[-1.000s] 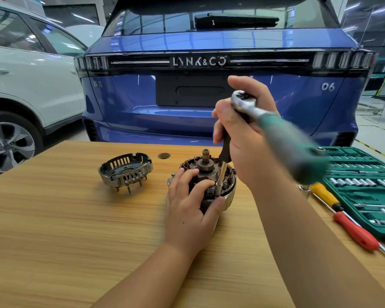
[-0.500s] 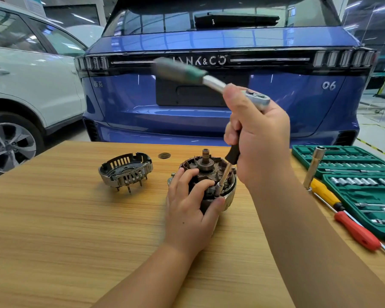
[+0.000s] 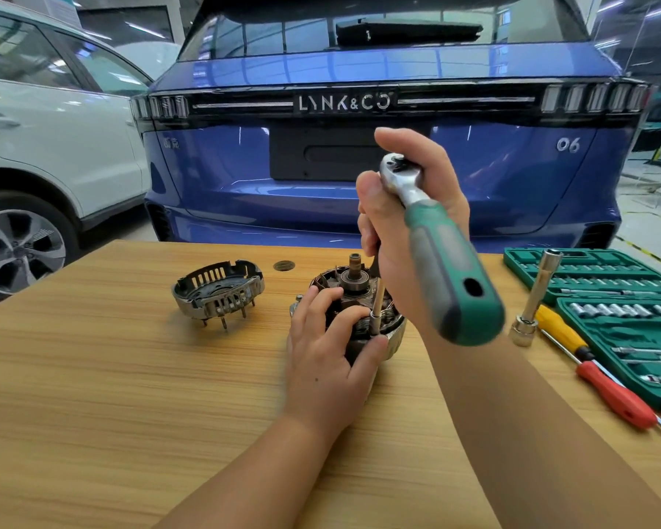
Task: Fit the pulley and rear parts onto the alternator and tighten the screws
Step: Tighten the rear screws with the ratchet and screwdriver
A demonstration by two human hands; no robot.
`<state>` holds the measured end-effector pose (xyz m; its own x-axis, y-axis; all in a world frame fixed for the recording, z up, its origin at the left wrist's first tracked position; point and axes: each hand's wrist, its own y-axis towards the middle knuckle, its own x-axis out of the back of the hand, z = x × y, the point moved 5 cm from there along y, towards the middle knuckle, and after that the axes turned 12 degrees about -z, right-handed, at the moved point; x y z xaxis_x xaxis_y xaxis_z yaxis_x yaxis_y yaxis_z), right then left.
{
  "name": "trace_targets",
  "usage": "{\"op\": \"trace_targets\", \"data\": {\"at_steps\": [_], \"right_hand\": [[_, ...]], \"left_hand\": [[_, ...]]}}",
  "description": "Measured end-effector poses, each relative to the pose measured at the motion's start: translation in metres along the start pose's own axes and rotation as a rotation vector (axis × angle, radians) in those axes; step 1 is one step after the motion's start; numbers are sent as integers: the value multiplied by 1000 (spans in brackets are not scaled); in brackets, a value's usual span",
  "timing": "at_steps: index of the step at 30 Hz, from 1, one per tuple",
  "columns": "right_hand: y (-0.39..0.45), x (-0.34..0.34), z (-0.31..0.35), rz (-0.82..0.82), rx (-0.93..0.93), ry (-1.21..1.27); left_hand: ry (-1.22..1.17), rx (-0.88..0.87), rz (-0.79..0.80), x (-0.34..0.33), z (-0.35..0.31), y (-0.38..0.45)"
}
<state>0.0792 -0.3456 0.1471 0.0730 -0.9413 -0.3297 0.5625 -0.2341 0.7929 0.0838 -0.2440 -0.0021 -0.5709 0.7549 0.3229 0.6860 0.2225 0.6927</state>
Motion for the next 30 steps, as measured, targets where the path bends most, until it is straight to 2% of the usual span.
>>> {"op": "trace_targets", "data": {"at_steps": [6,10,16,26,30], "right_hand": [[3,8,1,-56,-106,-16],[4,9,3,-72,-108,-61],[2,3,9,-11,-88,-57],[8,11,19,-52,-35,-77],[8,11,20,-48,-36,-98]], "left_hand": [[36,-27,-8,-1,0,0],[37,-29,-16,-1,0,-1],[69,-47,-20,0,0,-2],[139,-67,0,2,-3,-1],[301,-130,41,5,-5,-3]]}}
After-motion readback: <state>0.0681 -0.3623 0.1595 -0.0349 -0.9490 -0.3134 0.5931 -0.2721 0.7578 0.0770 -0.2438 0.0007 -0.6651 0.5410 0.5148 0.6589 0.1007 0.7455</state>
